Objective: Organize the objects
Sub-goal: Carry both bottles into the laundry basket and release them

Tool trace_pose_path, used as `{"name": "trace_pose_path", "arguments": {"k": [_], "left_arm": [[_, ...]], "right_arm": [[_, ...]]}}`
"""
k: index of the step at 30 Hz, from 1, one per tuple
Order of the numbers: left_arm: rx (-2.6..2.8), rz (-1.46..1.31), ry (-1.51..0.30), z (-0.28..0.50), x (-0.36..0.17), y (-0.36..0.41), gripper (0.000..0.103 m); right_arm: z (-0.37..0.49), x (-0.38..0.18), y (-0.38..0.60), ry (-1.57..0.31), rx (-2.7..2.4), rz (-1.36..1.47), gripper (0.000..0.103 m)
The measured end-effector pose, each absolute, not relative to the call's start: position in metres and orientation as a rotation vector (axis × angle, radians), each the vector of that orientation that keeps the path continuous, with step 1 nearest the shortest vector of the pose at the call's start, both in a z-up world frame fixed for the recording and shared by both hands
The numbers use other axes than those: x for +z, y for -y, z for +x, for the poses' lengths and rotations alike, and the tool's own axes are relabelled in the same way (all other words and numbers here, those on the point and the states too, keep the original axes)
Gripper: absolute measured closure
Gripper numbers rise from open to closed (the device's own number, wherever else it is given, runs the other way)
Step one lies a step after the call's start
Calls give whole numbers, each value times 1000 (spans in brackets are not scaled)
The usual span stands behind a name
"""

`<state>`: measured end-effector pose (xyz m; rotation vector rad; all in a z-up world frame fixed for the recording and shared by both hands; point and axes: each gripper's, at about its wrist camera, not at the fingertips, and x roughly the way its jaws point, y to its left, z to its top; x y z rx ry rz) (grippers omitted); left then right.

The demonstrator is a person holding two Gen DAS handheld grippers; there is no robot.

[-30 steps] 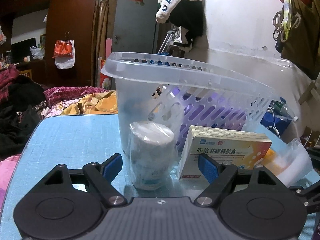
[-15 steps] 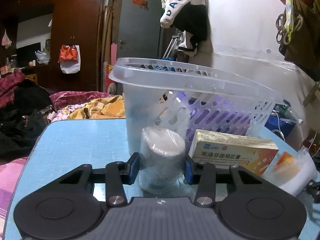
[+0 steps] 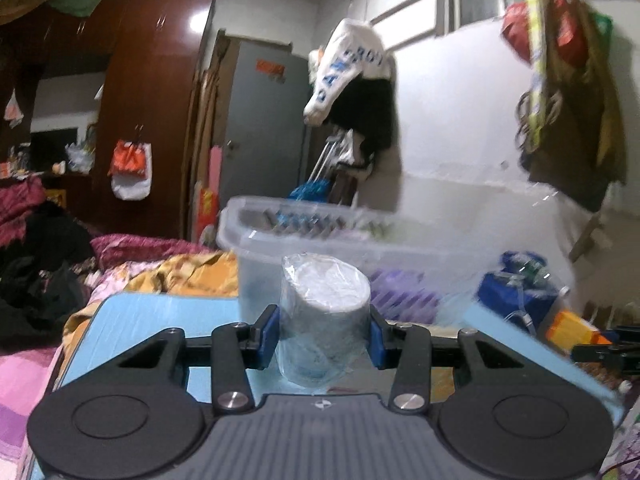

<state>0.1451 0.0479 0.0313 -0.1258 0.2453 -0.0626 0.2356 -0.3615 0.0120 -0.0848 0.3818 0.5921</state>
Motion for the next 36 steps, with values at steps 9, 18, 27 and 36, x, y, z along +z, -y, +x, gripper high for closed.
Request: {"name": "trace_pose_path", "arguments": {"k": [9,18,27,36], "left_arm": [[-118,-79,-119,149,103,-22,56],[19,3,-309,269,122,-21,56],[-1,-39,-396,302,98,-37,55],[8,-89,-456,317,74,-45,55]], "right_arm": [[225,79,326,-213,661,-124,50],[320,108,231,-337,682,-149,50],[363,89,198,-483,605,-165,50],[371,76,191,-553,572,-208,50]]}}
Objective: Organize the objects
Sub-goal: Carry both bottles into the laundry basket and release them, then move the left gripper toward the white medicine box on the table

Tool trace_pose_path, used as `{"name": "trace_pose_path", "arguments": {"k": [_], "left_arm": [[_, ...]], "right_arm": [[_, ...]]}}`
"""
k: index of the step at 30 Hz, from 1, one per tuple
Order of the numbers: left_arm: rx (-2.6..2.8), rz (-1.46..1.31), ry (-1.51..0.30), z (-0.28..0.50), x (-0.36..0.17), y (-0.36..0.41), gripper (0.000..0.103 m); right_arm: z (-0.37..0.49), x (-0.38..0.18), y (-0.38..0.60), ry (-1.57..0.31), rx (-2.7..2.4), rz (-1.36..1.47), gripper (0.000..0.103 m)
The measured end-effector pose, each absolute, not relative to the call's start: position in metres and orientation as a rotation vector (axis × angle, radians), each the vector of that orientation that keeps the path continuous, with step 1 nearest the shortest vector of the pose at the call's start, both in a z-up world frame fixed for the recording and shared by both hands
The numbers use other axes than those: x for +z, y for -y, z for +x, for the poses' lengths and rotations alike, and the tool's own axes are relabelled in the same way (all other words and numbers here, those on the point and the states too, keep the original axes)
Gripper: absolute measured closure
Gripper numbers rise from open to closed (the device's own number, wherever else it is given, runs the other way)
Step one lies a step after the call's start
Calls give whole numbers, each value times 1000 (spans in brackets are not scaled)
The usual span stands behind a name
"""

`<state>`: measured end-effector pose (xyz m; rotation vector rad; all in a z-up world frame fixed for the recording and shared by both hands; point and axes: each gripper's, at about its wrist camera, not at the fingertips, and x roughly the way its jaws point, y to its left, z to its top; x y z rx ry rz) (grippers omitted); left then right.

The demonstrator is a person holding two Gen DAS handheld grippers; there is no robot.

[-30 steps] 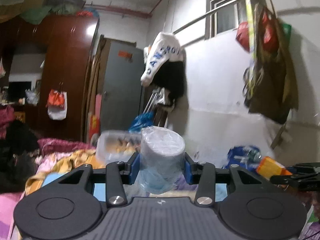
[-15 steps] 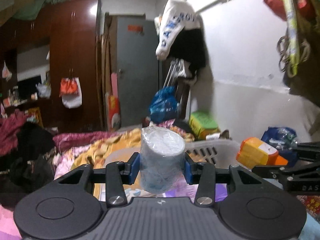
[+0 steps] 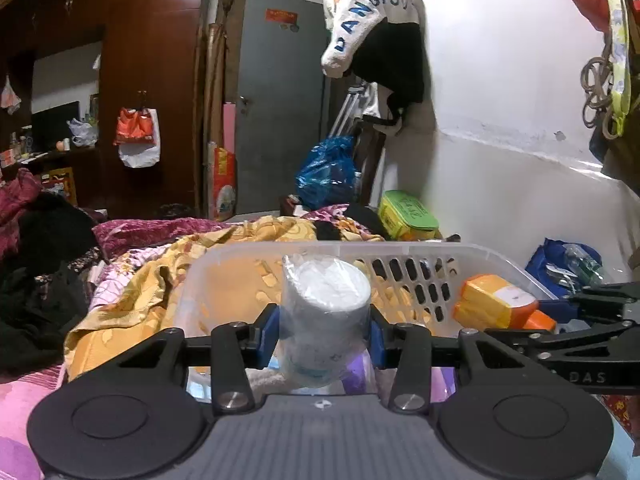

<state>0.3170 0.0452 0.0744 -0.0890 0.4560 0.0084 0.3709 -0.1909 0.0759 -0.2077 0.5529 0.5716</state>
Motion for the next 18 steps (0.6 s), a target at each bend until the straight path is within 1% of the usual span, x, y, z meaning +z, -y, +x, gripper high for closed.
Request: {"name": "trace_pose_path", "arguments": {"k": [1,2,4,5,6,7,8,9,13,15,16,18], "left_arm": [[-5,-91,-458,317,73,-44,54],[-7,-88,-451,315,72,-43,52],[-8,-71,-429,309,71,-42,42],[-10,-63,-418,307,71,-41,28],[-14,-56,-405,303,71,-41,20],[-17,-49,-388,301,73,-40,20],[-18,-42,-365,297,75,-37,20],[-18,-41,-342,292,77,-36,19],[-53,-37,-292,271,86,-31,19],[-76,-33,-263,257,90,-28,19],[-84,-33,-247,251,91,-27,19],[-114,-31,-213,234,91,-25,15]], "right_arm": [[371,75,189,-562,576,-211,50],[370,74,189,-567,578,-219,50],[369,75,186,-560,566,-231,50],[368,76,187,-551,562,-222,48],[369,77,188,-545,565,-212,43],[368,79,189,-542,568,-203,38],[366,80,192,-527,567,-197,21],[363,82,194,-500,558,-196,10],[352,93,208,-459,586,-153,9],[341,98,213,-417,589,-154,0],[335,100,215,-391,587,-167,0],[321,101,221,-344,592,-171,0]]}}
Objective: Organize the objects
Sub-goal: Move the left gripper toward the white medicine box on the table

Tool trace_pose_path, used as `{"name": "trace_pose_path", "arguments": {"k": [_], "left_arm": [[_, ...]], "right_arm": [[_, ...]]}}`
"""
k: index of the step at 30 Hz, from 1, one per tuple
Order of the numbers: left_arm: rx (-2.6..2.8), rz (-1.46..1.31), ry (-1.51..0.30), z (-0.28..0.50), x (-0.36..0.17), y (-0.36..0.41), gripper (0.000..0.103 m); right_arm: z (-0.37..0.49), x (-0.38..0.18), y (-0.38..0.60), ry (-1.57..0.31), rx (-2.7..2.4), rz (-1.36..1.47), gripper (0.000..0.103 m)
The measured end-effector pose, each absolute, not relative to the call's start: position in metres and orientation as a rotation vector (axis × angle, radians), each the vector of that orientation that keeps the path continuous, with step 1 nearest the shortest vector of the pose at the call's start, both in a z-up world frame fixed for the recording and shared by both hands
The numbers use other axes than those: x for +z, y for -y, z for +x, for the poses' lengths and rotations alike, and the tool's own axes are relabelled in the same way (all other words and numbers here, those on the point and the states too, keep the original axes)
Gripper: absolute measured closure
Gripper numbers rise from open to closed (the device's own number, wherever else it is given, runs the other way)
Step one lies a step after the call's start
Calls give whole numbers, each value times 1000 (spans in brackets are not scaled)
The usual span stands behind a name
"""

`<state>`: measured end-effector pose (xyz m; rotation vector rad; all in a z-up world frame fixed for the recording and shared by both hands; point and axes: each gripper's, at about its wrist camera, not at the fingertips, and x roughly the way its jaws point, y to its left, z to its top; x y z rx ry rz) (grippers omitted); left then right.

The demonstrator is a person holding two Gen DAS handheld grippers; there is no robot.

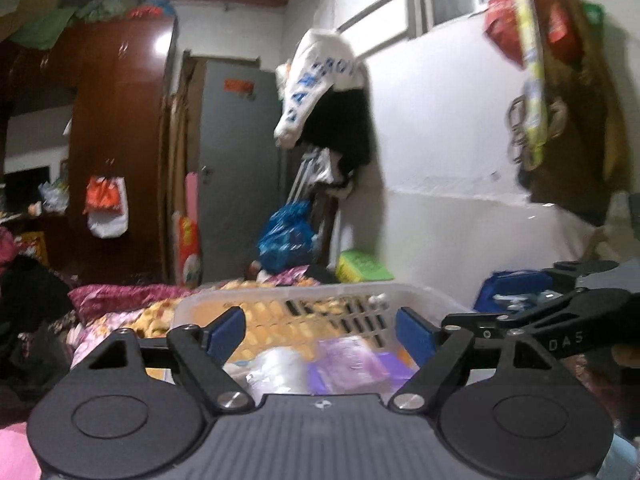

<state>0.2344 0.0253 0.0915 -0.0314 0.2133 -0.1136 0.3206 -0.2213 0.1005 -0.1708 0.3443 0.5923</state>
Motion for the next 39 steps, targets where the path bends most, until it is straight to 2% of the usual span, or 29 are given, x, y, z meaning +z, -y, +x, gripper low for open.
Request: {"name": "trace_pose_path", "arguments": {"k": [6,11,16,22,26,30,34,37,39], "left_arm": [[-221,31,-164,181,72,-13,3],[-209,34,-186,163,43,-13,3],[-199,1,-275,181,21,-27,3],[-230,-18,-350,197,8,-31,7],[-252,-5,-388,207,-2,-29,14],[-264,27,-402,213,-5,-23,15],[-264,76,-408,219,-4,-15,15],[-263,96,-422,223,-6,-10,25],[-275,103,-431,223,-6,-6,36]], "right_arm": [[281,94,258,-251,670,-101,0],[271,66,276,-283,688,-62,0],[282,33,274,-382,710,-24,0],[291,24,260,-418,760,-20,0],[283,21,243,-424,802,-87,13],[284,13,226,-438,811,-171,23],[286,6,217,-456,810,-209,24],[282,0,220,-467,827,-206,42],[279,-2,220,-473,829,-217,57]]}}
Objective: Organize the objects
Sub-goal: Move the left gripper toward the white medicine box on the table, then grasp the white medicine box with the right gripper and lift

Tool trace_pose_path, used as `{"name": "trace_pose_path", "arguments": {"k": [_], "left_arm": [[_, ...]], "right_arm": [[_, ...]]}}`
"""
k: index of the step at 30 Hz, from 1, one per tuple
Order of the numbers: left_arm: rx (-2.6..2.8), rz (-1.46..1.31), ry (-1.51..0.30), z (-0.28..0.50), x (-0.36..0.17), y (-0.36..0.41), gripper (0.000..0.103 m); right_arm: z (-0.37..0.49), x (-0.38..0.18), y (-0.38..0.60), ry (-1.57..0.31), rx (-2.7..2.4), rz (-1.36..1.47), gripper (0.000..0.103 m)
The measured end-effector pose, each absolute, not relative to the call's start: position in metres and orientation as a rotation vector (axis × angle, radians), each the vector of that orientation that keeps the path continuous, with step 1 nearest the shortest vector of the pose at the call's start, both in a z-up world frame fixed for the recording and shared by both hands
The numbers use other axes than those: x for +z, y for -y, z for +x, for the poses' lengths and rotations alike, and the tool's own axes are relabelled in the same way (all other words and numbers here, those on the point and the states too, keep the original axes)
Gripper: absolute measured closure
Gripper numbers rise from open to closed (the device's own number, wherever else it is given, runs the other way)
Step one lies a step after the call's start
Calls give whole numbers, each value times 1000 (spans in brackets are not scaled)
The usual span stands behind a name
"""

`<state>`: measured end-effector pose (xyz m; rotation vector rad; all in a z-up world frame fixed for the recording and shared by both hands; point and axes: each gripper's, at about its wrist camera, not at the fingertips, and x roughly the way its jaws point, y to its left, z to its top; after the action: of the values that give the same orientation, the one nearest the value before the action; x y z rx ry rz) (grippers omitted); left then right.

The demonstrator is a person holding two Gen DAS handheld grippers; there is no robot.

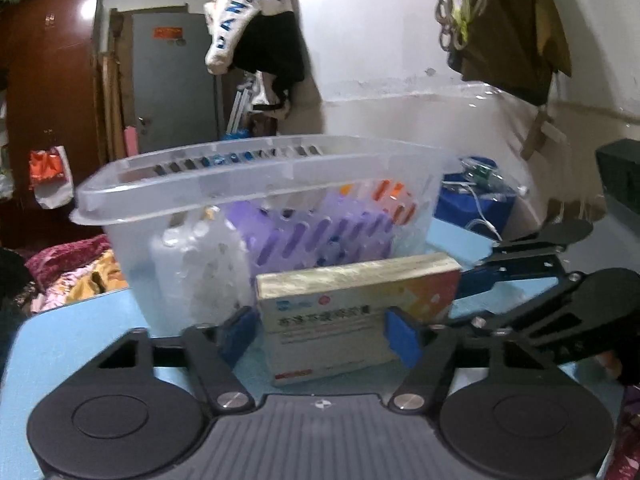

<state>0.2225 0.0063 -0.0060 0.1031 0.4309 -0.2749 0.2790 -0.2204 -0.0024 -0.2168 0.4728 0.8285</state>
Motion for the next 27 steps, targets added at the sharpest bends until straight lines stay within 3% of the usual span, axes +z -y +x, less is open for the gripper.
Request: {"name": "trace_pose_path", "arguments": {"k": [3,8,18,27], "left_arm": [[-252,123,-422,220,-6,-3,50],[-245,144,-414,215,-6,-1,57],[-209,145,-315,185,3,10,61],[-190,163,-191,152,55,24,62]], "right_arm": [[277,-2,222,-466,815,-230,60],[276,-1,225,-456,809,-237,60],[255,9,227,-362,788,-258,61],[226,56,235,-242,791,-275,61]]}}
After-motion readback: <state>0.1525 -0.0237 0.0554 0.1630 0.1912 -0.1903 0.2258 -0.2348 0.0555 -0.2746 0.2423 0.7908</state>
